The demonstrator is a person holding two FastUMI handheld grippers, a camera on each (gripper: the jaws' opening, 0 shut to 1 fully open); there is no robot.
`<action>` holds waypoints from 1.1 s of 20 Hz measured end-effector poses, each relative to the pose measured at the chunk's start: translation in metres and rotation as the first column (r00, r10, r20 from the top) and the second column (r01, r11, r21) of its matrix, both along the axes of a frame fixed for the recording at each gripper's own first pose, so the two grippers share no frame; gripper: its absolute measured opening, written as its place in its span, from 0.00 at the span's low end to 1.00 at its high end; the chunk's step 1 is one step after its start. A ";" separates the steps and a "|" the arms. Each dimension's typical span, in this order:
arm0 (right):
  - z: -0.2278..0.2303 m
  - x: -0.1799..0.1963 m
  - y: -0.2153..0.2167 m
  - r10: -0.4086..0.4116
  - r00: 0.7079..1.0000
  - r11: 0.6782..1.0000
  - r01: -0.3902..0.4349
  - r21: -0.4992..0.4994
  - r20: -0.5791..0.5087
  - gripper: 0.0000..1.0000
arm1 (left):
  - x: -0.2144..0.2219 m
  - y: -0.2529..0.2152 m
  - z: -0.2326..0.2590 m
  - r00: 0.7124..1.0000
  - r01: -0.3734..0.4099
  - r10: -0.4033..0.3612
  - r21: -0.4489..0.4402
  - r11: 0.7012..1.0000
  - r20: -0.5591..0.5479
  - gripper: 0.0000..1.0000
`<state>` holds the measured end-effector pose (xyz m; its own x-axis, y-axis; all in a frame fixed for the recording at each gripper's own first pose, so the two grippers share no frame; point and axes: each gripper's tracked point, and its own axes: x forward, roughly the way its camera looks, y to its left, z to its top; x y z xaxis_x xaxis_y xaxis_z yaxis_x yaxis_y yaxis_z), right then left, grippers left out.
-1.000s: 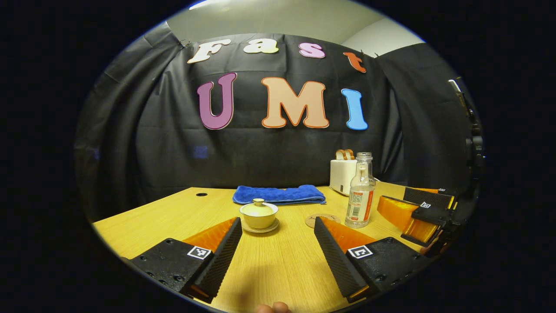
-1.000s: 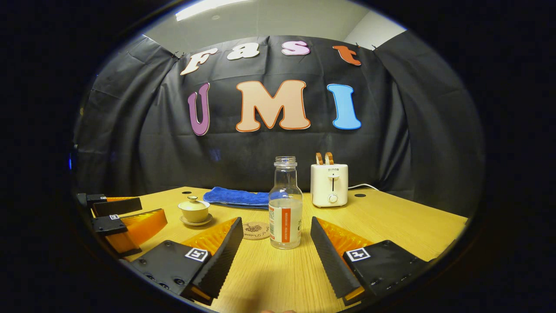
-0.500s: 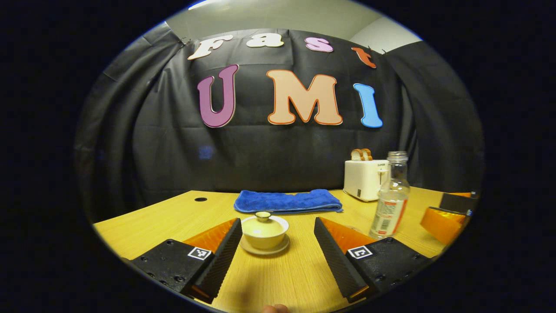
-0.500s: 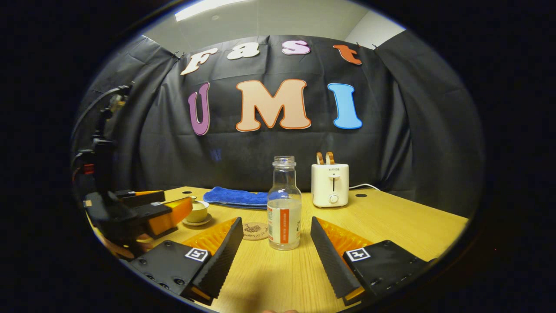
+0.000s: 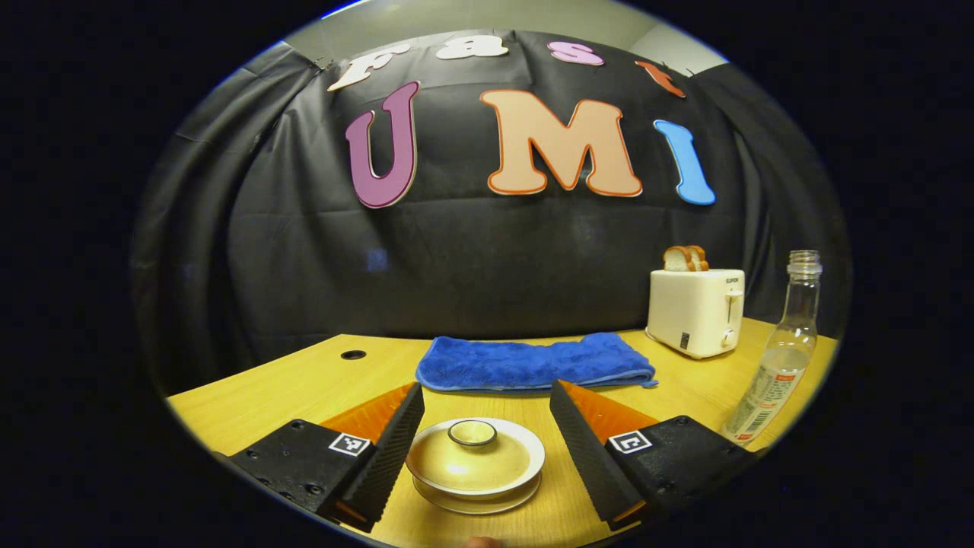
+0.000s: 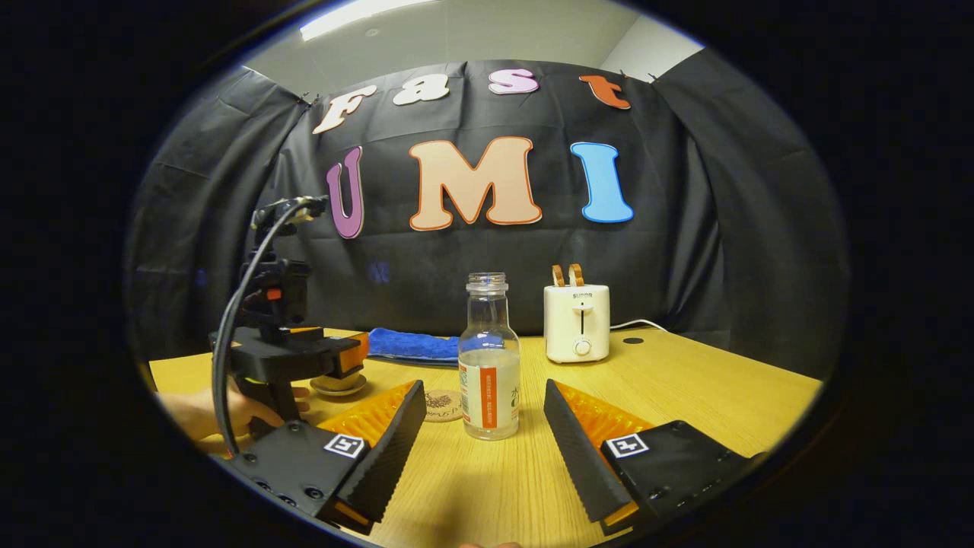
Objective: Open the teacup lid with one hand, grasp the water bottle and pour water into the teacup with the other hand; after pouring, place the water bottle on the coaster and then close the teacup lid.
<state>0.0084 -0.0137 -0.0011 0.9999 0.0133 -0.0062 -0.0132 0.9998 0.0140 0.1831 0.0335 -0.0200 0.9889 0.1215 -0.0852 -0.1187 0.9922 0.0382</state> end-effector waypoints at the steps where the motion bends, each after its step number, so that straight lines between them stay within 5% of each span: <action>1: 0.001 -0.001 -0.001 -0.001 1.000 1.000 0.001 -0.001 0.000 0.97 | 0.000 0.000 -0.003 1.000 0.000 0.000 0.003 1.000 -0.019 0.97; 5: 0.000 -0.001 -0.001 0.000 1.000 1.000 0.000 0.000 0.000 0.97 | 0.000 0.005 -0.006 0.998 -0.040 0.041 0.012 0.999 -0.040 0.93; 13: 0.001 -0.001 -0.001 0.005 1.000 1.000 -0.005 0.014 -0.002 0.97 | 0.001 0.010 -0.006 0.997 -0.062 0.063 0.012 0.998 -0.042 0.30; 22: 0.000 -0.001 0.001 0.008 1.000 1.000 -0.008 0.003 0.000 0.97 | -0.006 0.015 0.000 0.997 -0.071 0.071 -0.011 0.997 0.004 0.24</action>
